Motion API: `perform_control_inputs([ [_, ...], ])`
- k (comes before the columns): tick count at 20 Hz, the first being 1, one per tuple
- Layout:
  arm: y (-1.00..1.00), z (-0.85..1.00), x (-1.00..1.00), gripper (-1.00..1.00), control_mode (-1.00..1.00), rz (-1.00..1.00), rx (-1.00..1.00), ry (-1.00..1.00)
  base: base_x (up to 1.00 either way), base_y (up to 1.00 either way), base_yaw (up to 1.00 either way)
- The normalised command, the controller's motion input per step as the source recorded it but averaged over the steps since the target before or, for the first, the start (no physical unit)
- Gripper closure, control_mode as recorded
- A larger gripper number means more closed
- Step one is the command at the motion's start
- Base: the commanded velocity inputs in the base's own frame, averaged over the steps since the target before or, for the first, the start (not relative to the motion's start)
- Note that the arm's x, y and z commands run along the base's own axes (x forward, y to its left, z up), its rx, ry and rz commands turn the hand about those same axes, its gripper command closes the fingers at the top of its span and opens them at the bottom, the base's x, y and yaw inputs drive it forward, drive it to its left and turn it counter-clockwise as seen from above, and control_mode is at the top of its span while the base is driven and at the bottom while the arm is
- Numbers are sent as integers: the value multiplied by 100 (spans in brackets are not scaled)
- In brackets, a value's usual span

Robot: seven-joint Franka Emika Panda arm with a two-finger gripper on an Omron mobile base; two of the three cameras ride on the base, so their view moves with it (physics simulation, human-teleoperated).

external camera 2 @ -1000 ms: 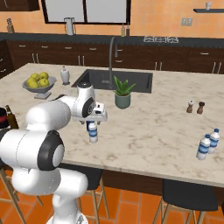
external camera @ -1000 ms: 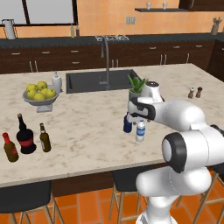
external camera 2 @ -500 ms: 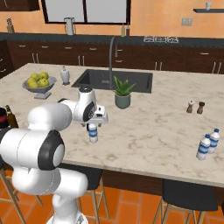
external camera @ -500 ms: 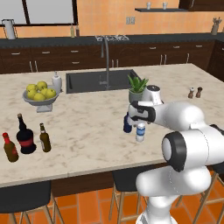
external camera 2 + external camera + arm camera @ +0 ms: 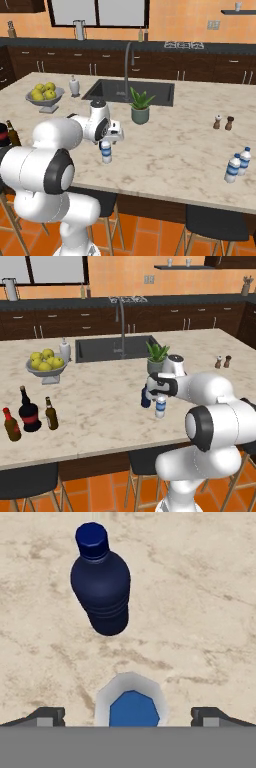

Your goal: Move the plastic bottles in the middle to the plastics group, and the glass bottles in the middle to the glass group.

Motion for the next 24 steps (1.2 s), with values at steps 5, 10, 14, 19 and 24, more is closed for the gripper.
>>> perform_control_inputs([
  [5, 0, -4, 3, -100, -100, 2, 0, -4, 0, 0, 0],
  [10, 0, -11, 0, -100, -100, 3, 0, -4, 0, 0, 0],
  [14, 0, 0, 0, 100, -100, 2, 0, 0, 0, 0, 0],
  [19, 0, 0, 0, 100, -100, 0, 0, 0, 0, 0, 0],
  [24, -12, 16, -28, 100, -100, -1, 0, 0, 0, 0, 0],
])
